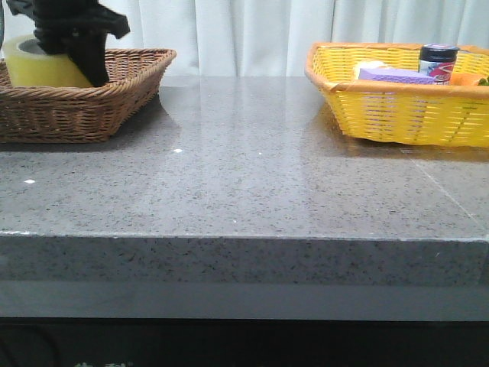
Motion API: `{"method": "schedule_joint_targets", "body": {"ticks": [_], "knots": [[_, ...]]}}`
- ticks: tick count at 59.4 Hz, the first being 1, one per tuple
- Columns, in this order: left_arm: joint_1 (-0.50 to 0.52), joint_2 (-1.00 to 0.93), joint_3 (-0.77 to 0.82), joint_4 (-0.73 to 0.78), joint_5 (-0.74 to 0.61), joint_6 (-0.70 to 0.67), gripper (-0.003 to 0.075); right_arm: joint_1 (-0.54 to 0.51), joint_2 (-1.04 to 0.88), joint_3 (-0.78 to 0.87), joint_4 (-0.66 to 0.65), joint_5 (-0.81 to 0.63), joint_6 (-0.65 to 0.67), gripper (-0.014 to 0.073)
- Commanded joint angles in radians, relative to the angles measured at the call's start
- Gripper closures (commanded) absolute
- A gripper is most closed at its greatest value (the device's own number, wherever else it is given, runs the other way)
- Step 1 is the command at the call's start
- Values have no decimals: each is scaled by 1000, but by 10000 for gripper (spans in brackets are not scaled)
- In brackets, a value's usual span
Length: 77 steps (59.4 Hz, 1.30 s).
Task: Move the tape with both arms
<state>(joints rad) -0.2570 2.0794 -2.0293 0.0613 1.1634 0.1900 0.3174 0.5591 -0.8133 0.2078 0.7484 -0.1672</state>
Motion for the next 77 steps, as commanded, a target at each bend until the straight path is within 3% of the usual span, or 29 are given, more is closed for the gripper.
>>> {"method": "schedule_joint_targets", "body": {"ticks": [1,8,14,34,51,65,77], "knots": [[0,-49,-29,9,-47,-9,517,-6,1,-26,9,-66,-2,158],[0,-43,-29,1,-30,-9,323,-6,1,-26,9,-67,-2,158],[0,-43,-36,1,-19,-9,239,-6,1,-26,9,-66,-2,158],[0,-57,-183,-15,96,-60,241,-6,1,-26,9,-66,-2,158],[-2,-167,-163,-143,96,-109,241,-6,1,-26,9,-66,-2,158],[-17,-317,-45,-175,84,-114,241,-6,1,-26,9,-66,-2,158],[-39,-536,204,-182,-42,-114,241,-6,1,-26,9,-66,-2,158]]}}
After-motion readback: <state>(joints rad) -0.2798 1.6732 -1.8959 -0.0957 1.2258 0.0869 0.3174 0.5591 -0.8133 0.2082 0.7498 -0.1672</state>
